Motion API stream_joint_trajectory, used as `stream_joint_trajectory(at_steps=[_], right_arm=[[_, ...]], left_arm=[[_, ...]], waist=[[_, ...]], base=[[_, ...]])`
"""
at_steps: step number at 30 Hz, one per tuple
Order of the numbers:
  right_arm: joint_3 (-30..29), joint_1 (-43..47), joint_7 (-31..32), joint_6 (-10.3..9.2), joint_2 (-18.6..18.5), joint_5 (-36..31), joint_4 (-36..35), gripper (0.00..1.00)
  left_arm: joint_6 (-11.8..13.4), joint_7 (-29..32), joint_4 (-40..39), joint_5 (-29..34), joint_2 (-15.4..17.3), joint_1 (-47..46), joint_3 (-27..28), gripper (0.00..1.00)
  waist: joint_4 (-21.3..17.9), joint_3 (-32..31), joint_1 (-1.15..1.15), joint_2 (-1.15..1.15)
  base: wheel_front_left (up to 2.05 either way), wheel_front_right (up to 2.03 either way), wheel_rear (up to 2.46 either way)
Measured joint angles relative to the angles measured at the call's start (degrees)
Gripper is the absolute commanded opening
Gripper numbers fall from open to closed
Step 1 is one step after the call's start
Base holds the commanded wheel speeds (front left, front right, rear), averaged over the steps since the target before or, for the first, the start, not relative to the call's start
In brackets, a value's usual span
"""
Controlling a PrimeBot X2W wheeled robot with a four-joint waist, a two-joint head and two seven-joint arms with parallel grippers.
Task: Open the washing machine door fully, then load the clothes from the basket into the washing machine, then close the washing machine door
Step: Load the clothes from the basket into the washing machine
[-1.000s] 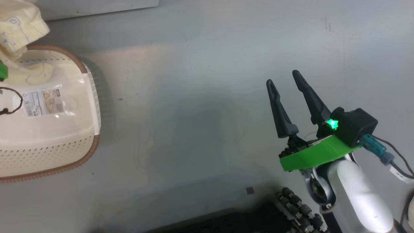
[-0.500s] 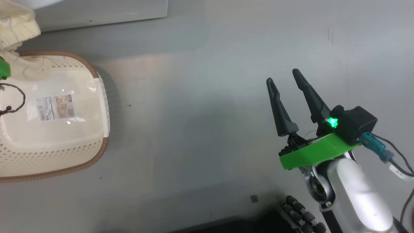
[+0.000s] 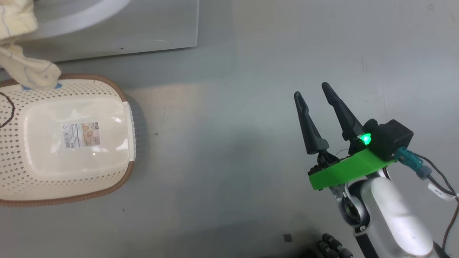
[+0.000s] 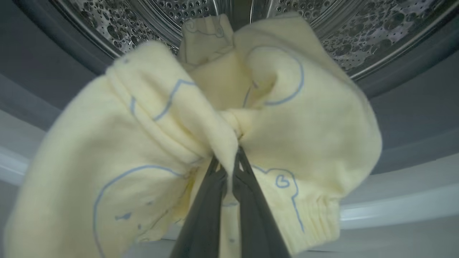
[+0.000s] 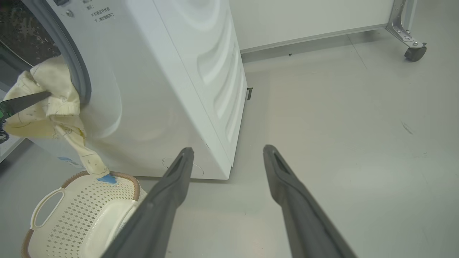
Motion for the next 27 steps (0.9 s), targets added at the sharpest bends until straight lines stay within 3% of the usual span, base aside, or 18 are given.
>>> stream_joint_trajectory(at_steps=[6,11,22,27], right_arm=[[0.1,0.0,0.0,0.00,0.0,0.8,-0.1,1.00],[0.2,0.0,0.0,0.00,0.0,1.2,-0.5,1.00],[1.0,-1.7,0.0,0.00,0.0,2.5,-2.1,1.00],[1.9,-2.3,0.0,0.00,0.0,3.2,-2.5,1.00]], left_arm=[[0.0,0.0,-5.6,2.3,2.2,0.1,2.6,0.00],[0.0,0.0,-8.1,3.1,5.0,-1.7,1.0,0.00],[0.0,7.3,-13.0,1.8,12.5,-20.9,-5.5,0.00],[0.0,11.2,-12.2,0.0,14.4,-28.6,-8.4,0.00]], waist=[[0.1,0.6,0.00,0.00],[-0.1,2.6,0.01,0.00],[-1.6,8.2,0.01,0.00],[-2.8,10.4,0.02,0.00]], base=[[0.00,0.00,0.00],[0.00,0.00,0.00],[0.00,0.00,0.00],[0.00,0.00,0.00]])
